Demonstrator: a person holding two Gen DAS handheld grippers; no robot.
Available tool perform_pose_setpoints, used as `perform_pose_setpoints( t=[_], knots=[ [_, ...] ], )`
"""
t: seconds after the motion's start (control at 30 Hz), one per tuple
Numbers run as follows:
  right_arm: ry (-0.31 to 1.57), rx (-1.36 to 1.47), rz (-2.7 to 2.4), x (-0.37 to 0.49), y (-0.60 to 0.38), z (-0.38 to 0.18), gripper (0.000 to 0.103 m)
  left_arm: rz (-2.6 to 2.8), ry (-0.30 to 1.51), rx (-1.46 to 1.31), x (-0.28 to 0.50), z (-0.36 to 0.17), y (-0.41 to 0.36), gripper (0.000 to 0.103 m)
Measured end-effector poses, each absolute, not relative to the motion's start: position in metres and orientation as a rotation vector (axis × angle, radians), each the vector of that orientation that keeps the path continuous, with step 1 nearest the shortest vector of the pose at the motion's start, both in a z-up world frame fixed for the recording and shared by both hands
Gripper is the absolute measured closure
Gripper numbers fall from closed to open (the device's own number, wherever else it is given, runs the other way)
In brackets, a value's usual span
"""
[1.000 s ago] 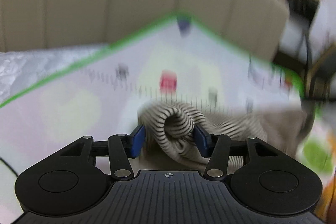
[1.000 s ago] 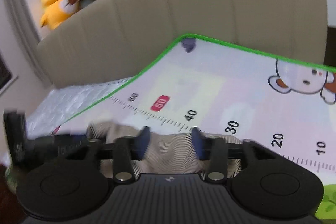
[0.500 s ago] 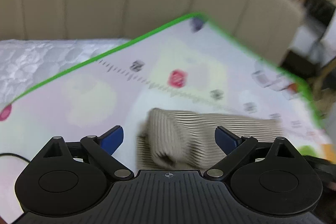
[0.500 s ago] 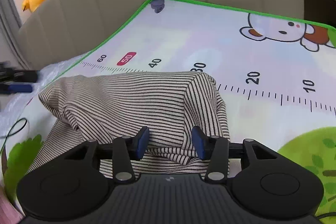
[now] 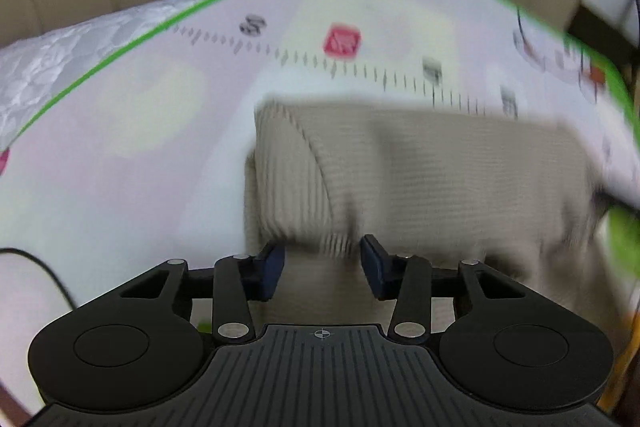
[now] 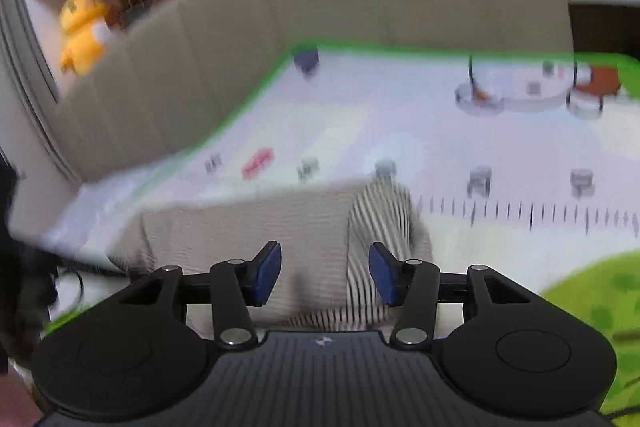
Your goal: Fold clothes
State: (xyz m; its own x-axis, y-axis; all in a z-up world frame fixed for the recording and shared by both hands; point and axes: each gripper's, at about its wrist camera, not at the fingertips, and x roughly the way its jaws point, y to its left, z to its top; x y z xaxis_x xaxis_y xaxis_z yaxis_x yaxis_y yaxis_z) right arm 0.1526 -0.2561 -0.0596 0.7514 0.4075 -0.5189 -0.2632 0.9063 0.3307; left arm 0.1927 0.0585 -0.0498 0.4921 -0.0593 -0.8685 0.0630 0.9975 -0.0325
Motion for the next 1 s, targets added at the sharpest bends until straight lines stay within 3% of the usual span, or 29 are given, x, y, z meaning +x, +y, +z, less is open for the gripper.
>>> perform_pose_setpoints(
  t=[0.07, 0.17, 0.3, 0.47, 0.73, 1.0],
  knots=[
    [0.568, 0.248, 0.378, 0.149, -0.256, -0.051, 0.054, -0.049, 1.061, 0.145, 0.184, -0.056, 0.054, 0.058],
    [0.711, 0.259, 0.374, 0.162, -0.254, -0.073, 0.054, -0.05, 0.987, 0.12, 0.174, -0.043, 0.063, 0.056],
    [0.781, 0.24, 0.363, 0.172, -0.25, -0.086, 0.053, -0.067, 0.823, -0.053, 0.173, -0.001, 0.072, 0.029],
    [0.778, 0.205, 0.372, 0.168, -0.246, -0.084, 0.05, -0.114, 0.7, -0.073, 0.193, 0.025, 0.05, 0.023],
    [0.765, 0.153, 0.382, 0.163, -0.241, -0.08, 0.049, -0.09, 0.844, 0.038, 0.208, -0.039, 0.032, 0.023],
    [0.77, 0.113, 0.397, 0.157, -0.233, -0.077, 0.034, -0.113, 0.791, -0.079, 0.183, -0.053, 0.066, 0.024]
  ],
)
